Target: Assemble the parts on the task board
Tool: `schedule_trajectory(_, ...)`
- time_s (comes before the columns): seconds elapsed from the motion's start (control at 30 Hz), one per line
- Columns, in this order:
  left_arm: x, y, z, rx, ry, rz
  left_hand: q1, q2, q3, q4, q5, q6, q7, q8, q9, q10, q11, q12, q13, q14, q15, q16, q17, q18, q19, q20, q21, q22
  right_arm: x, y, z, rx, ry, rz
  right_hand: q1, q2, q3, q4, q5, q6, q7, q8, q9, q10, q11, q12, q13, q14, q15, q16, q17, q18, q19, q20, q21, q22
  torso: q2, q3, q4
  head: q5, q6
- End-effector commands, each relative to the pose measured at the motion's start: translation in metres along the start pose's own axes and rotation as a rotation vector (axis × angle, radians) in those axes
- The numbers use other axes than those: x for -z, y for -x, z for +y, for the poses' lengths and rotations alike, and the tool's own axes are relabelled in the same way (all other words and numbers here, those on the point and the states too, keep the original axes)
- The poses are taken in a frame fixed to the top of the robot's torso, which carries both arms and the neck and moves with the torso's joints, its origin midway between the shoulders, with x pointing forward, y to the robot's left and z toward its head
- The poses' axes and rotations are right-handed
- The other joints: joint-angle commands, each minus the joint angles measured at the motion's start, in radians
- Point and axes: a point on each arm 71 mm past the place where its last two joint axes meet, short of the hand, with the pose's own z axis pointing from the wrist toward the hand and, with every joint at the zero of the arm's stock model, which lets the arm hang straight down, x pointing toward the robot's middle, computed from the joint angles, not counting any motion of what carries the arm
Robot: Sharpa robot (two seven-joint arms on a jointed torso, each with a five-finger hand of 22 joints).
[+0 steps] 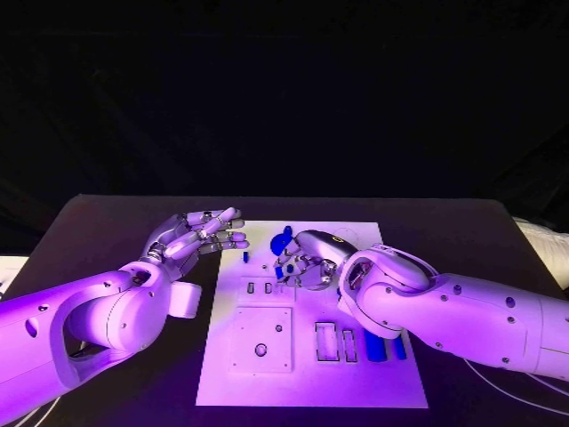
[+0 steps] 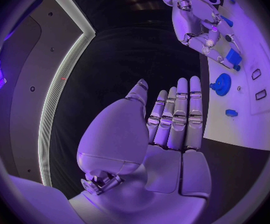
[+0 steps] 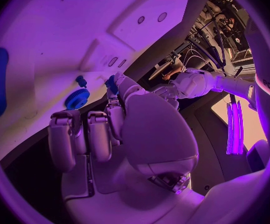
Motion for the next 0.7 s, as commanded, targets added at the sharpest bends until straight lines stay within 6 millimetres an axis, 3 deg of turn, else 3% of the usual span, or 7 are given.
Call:
schedule_trajectory(0.03, 0.0, -0.003, 0.0, 0.014, -0.003, 0.02, 0.011, 0.001, 0.0, -0.004, -0.001, 0.004, 0.002, -0.004, -0.001, 0.001, 0.004, -0.005, -0.002, -0.001, 0.004, -0.006, 0.001, 0.01, 0.002, 0.003, 0.006, 0.0, -0.002, -0.01, 0.0, 0.081, -0.031, 0.044, 0.001, 0.014, 0.003, 0.002, 0.006, 0.024, -0.019, 0.003, 0.029, 0.017, -0.019, -0.003, -0.023, 0.079, -0.005, 0.0, 0.141, -0.009, 0.038, -0.008, 0.003, 0.182, 0.001, 0.0003, 0.0015, 0.002, -0.004)
schedule_trajectory(0.7, 0.0, -0.002, 0.0, 0.013, -0.002, 0.019, 0.011, 0.001, 0.0, -0.004, -0.001, 0.004, 0.002, -0.004, -0.001, 0.001, 0.004, -0.005, -0.002, -0.001, 0.004, -0.006, 0.001, 0.01, 0.002, 0.003, 0.006, 0.0, -0.005, -0.023, 0.0, 0.139, -0.057, 0.088, -0.015, 0.008, 0.001, 0.005, 0.008, 0.023, -0.019, 0.001, 0.031, 0.016, -0.019, -0.004, -0.022, 0.079, -0.004, -0.001, 0.14, -0.008, 0.038, -0.008, 0.003, 0.181, 0.001, 0.0013, -0.0003, 0.013, -0.019)
